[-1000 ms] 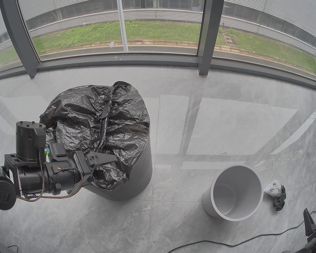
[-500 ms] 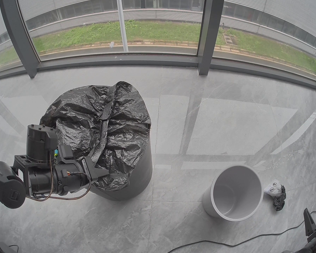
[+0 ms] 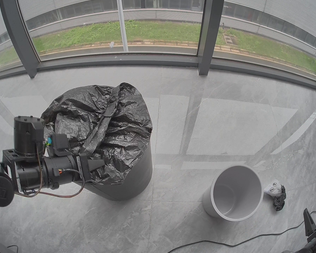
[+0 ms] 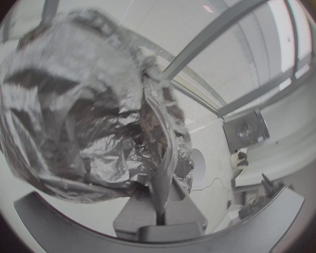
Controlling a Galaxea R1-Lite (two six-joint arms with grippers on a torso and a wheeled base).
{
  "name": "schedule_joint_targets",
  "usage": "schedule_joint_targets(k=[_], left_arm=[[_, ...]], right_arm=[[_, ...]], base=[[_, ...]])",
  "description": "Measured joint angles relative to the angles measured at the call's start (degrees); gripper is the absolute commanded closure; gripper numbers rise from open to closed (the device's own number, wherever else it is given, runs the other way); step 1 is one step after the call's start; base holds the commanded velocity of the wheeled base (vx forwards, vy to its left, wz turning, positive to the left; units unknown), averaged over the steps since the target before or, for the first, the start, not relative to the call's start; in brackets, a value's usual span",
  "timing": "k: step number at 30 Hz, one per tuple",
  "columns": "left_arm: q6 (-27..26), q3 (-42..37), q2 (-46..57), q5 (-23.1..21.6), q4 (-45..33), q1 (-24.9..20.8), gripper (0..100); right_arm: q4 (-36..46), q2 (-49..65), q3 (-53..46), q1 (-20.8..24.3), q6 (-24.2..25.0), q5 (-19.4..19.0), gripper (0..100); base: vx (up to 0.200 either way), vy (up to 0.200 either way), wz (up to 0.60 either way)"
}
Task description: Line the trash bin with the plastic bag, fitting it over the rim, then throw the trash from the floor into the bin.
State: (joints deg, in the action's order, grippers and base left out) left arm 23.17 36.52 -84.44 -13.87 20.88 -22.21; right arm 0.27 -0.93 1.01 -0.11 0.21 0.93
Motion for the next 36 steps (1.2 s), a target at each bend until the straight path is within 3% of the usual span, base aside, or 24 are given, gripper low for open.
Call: schedule_joint_targets(k=[8, 12, 15, 20, 36], left_arm=[[-26.8, 10.4, 4.9, 3.6, -12.3, -0.2, 100], [-34.9, 13.7, 7.9, 11.3, -19.3, -0.7, 100], [-36.2, 14.8, 10.1, 15.0, -21.7, -1.1, 100], [-36.5, 15.2, 12.5, 17.2, -23.1, -1.6, 100], [-36.6, 13.8, 16.9, 24.2, -23.0, -5.7, 100]], right_arm=[[0.1, -3.8, 0.0, 0.5, -0.1, -0.1, 0], [0.2, -8.8, 0.0, 1.6, -0.6, -0.9, 0], [-0.4, -13.3, 2.7, 2.2, -1.2, -2.0, 0], [-4.2, -23.7, 10.6, 3.9, -2.9, -4.2, 0], [-16.1, -67.3, 43.9, 19.8, -3.9, -7.2, 0]], base=[[0.000, 0.000, 0.00], [0.000, 0.000, 0.00], [0.000, 0.000, 0.00], [0.000, 0.000, 0.00], [0.000, 0.000, 0.00]])
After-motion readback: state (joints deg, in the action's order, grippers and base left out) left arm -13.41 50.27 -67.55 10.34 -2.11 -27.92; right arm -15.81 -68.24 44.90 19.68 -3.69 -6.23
